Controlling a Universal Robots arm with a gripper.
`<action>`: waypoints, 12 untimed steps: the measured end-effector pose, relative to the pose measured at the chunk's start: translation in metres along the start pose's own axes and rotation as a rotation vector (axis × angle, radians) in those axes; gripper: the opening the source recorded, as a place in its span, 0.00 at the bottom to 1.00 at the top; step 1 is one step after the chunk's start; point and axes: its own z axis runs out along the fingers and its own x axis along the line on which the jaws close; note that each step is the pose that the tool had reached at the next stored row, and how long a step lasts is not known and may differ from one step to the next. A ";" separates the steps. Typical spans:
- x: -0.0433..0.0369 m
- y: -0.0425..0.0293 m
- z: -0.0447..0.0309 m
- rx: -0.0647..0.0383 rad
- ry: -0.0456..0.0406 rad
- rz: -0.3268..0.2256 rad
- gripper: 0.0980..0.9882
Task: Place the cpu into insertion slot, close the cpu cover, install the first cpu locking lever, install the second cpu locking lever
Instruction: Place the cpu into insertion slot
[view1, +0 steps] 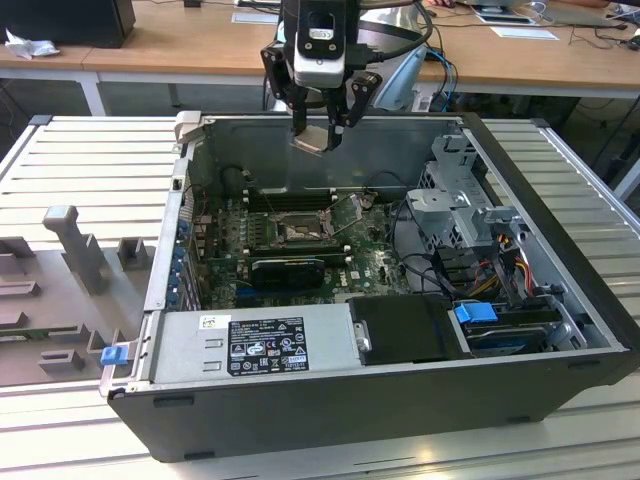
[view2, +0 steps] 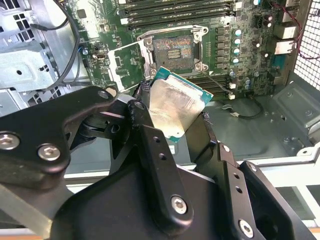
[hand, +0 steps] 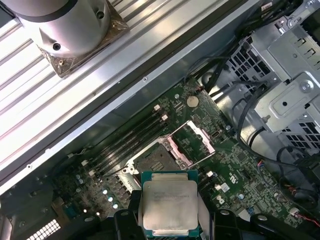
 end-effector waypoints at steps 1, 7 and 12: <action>0.0000 0.0000 0.0000 0.000 -0.0005 0.005 0.48; 0.0000 0.0000 0.0002 -0.001 -0.0027 0.030 0.48; 0.0000 0.0000 0.0005 -0.001 -0.0046 0.051 0.48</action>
